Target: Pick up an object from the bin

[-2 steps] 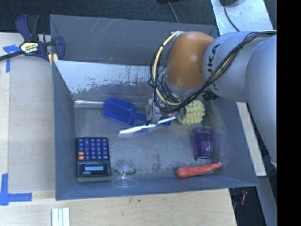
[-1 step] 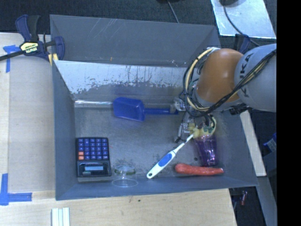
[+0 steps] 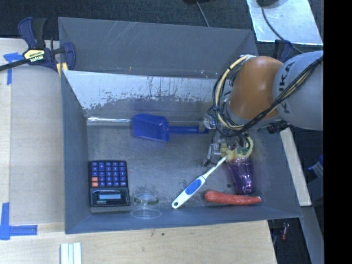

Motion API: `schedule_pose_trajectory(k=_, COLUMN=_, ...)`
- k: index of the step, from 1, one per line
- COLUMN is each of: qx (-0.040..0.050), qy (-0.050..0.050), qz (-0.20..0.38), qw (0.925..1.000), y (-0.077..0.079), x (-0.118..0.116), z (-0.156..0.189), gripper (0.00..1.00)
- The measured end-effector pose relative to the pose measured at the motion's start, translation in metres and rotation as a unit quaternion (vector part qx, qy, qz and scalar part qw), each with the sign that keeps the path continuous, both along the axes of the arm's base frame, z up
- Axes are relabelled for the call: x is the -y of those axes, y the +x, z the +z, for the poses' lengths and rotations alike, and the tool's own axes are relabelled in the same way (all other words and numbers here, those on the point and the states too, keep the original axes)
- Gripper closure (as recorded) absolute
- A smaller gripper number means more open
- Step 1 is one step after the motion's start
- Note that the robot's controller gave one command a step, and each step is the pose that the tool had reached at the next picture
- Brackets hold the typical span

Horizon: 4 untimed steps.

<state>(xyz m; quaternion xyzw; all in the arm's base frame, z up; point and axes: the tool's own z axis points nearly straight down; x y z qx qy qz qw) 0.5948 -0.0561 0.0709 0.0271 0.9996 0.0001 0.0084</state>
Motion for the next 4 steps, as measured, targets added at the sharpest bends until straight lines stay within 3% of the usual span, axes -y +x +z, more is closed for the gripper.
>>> schedule_pose_trajectory(k=1, qx=0.0066, qy=-0.001, qz=0.112, qw=0.9937, y=-0.027, x=-0.011, z=0.002, gripper=0.00)
schedule_pose_trajectory(k=2, qx=0.0093, qy=0.014, qz=-0.061, qw=0.9980, y=-0.034, x=0.071, z=0.005, gripper=0.00)
schedule_pose_trajectory(k=3, qx=0.0073, qy=0.012, qz=-0.057, qw=0.9983, y=-0.035, x=0.069, z=0.003, gripper=0.00)
schedule_pose_trajectory(k=4, qx=0.0114, qy=0.007, qz=-0.070, qw=0.9974, y=-0.032, x=-0.026, z=0.008, gripper=0.00)
